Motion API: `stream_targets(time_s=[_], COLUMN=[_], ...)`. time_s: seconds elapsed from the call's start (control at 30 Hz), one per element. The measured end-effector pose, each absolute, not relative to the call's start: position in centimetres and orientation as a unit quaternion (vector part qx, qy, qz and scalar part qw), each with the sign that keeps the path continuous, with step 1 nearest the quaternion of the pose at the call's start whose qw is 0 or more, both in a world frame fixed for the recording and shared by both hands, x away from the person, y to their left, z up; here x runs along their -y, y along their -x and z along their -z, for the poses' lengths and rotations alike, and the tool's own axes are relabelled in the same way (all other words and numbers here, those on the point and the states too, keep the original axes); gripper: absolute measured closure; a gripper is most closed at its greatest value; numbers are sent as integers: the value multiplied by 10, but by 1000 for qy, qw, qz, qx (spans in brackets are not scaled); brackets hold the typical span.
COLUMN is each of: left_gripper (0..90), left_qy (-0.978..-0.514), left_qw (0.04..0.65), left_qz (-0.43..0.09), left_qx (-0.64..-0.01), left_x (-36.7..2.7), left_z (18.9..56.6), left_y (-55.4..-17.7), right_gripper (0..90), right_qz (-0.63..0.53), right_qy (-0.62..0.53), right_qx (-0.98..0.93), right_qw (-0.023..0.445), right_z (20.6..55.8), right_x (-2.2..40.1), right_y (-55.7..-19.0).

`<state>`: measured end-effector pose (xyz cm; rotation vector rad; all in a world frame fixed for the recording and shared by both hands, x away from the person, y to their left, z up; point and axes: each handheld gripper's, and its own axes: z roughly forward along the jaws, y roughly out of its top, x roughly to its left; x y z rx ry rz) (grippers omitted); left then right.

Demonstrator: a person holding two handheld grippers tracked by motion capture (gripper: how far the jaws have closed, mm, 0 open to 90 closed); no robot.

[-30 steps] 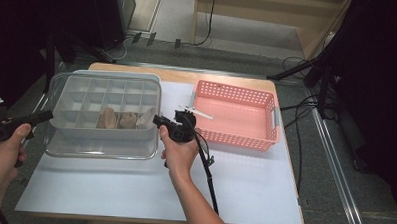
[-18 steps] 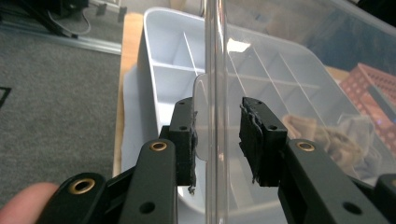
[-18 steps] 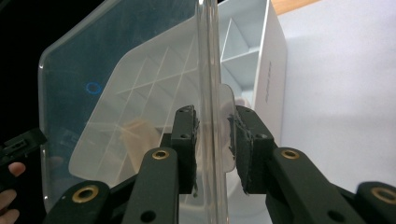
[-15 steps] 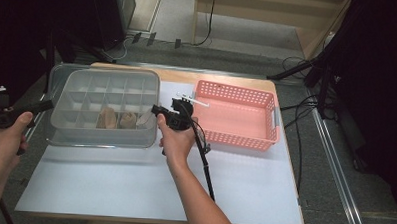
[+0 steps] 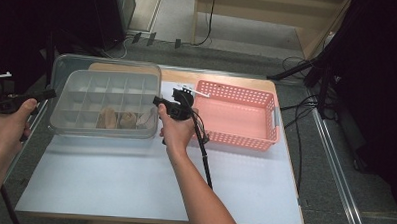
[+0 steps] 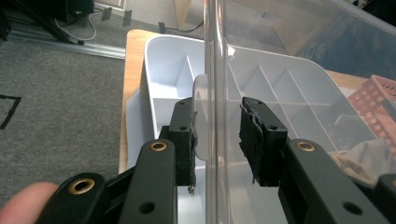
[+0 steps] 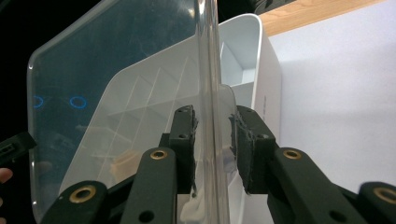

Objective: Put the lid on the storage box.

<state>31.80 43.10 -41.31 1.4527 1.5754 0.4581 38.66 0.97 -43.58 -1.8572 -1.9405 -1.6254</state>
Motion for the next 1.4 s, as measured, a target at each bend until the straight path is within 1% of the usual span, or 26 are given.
stream_targets(time_s=[0.43,0.63,0.7,0.9,1.03,1.2,1.3,1.4], left_gripper=[677,675,669,663,645,629,617,600], left_qy=[-581,-580,-582,-576,-575,-569,-565,-576], left_qw=[451,444,439,436,429,430,433,426], left_qz=[-164,-149,-140,-120,-115,-108,-108,-112], left_qx=[-657,-666,-670,-681,-687,-693,-694,-689], left_x=[-443,-447,-447,-449,-449,-452,-450,-448], left_z=[418,424,427,437,441,448,450,452], left_y=[-345,-355,-358,-361,-363,-368,-370,-370], right_gripper=[705,700,693,684,663,652,630,608], right_qz=[495,482,478,470,467,472,470,470], right_qy=[610,628,630,633,634,629,623,611], right_qx=[618,611,612,615,616,618,624,635], right_qw=[5,25,19,22,-1,-14,-30,-41], right_z=[433,443,446,451,454,454,454,454], right_x=[-22,-26,-27,-28,-34,-39,-41,-41], right_y=[-411,-420,-422,-425,-423,-421,-419,-419])
